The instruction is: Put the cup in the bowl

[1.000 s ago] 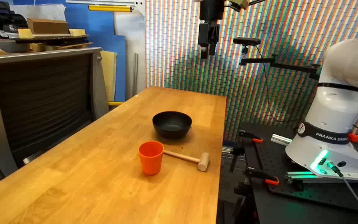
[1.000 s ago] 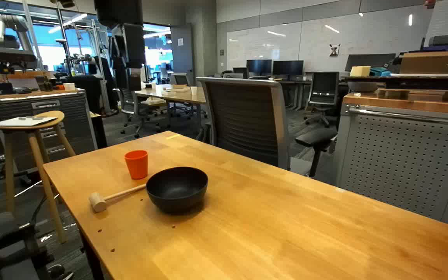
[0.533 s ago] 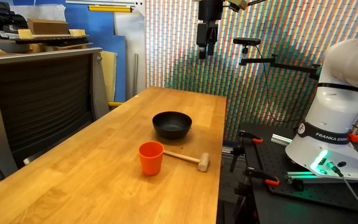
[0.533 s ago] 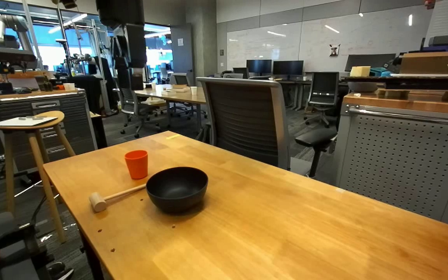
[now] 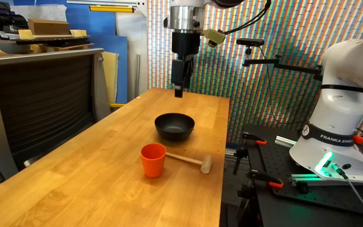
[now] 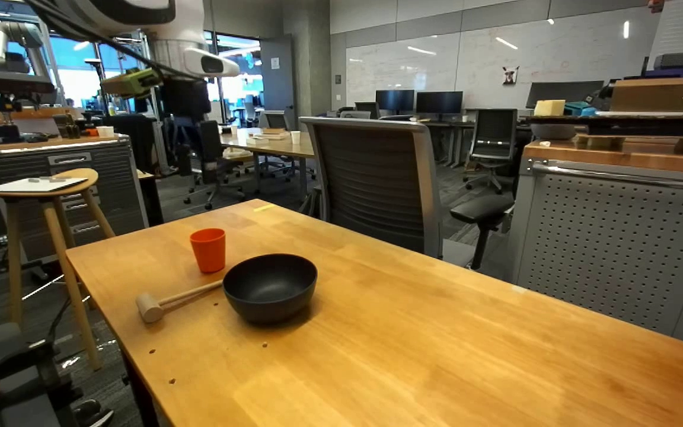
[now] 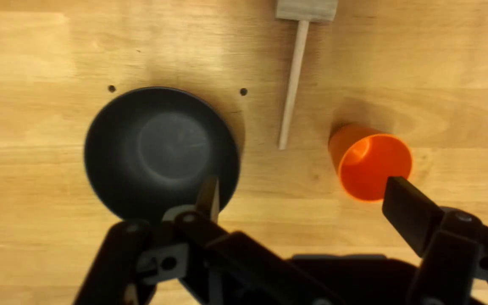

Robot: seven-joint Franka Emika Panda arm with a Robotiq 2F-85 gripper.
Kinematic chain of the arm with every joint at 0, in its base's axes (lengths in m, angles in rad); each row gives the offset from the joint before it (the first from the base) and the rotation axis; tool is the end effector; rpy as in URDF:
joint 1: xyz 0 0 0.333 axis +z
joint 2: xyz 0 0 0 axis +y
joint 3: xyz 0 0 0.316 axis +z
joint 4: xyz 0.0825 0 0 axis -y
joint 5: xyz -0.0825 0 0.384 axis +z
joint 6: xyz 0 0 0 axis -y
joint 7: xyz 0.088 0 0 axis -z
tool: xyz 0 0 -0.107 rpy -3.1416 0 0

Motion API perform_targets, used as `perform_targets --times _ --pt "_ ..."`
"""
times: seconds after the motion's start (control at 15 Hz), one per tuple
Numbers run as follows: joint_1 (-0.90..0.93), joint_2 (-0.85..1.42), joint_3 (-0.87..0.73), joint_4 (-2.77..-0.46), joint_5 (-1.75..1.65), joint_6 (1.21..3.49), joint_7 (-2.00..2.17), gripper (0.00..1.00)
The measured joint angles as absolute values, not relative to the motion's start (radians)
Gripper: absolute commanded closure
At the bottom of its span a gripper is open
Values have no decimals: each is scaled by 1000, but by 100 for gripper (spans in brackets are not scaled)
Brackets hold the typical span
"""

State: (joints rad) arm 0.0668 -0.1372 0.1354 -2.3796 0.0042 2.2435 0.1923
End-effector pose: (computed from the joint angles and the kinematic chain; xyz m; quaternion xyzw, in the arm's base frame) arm 0.4688 0.0964 0.3755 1.0000 0.0030 0.0014 0.0075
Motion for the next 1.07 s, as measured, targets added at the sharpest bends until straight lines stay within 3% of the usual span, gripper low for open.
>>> perform_targets --times 0.47,1.07 --pt "185 149 201 -2271 -8 2344 194 0" --pt "215 374 144 -2152 -154 2463 200 0"
